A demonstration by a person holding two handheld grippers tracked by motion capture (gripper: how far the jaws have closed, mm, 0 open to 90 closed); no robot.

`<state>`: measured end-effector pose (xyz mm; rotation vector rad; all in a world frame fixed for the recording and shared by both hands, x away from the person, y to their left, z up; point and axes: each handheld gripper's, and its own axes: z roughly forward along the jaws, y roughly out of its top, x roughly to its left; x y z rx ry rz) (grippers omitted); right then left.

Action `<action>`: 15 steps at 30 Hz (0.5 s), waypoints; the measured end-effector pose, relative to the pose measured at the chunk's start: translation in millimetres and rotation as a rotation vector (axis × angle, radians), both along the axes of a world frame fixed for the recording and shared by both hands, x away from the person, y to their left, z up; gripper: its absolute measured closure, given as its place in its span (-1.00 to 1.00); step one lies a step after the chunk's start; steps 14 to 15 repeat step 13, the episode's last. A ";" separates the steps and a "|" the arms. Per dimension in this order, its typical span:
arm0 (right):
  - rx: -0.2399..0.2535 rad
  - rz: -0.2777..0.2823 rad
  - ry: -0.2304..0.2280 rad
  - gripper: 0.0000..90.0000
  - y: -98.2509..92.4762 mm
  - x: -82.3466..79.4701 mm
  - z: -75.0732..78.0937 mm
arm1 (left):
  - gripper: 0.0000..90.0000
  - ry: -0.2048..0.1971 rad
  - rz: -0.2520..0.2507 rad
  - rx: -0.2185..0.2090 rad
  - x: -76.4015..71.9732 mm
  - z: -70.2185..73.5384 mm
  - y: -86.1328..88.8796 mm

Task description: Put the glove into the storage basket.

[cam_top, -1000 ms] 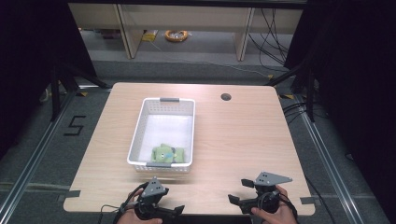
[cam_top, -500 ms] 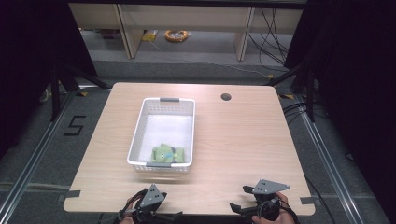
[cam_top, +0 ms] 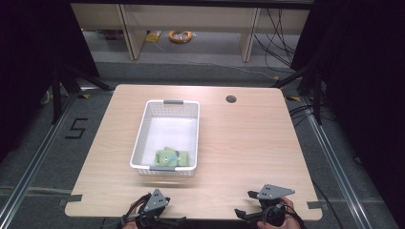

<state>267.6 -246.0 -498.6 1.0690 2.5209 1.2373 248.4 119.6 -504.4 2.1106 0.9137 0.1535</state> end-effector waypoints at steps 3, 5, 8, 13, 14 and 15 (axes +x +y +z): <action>0.001 0.007 0.000 -0.60 0.3 0.4 -0.2 | -0.65 -0.008 0.010 -0.005 0.1 -0.7 -0.5; -0.001 0.009 -0.011 -0.60 -0.1 0.8 0.0 | -0.65 -0.011 -0.018 0.004 0.7 0.8 1.3; -0.005 -0.006 0.008 -0.60 -0.8 0.3 0.6 | -0.65 -0.012 0.003 -0.018 0.7 -0.2 0.0; 0.000 0.002 0.001 -0.60 -1.8 1.5 0.2 | -0.65 -0.016 0.012 0.004 3.4 -1.5 1.9; 0.000 0.002 0.001 -0.60 -1.8 1.5 0.2 | -0.65 -0.016 0.012 0.004 3.4 -1.5 1.9; 0.000 0.002 0.001 -0.60 -1.8 1.5 0.2 | -0.65 -0.016 0.012 0.004 3.4 -1.5 1.9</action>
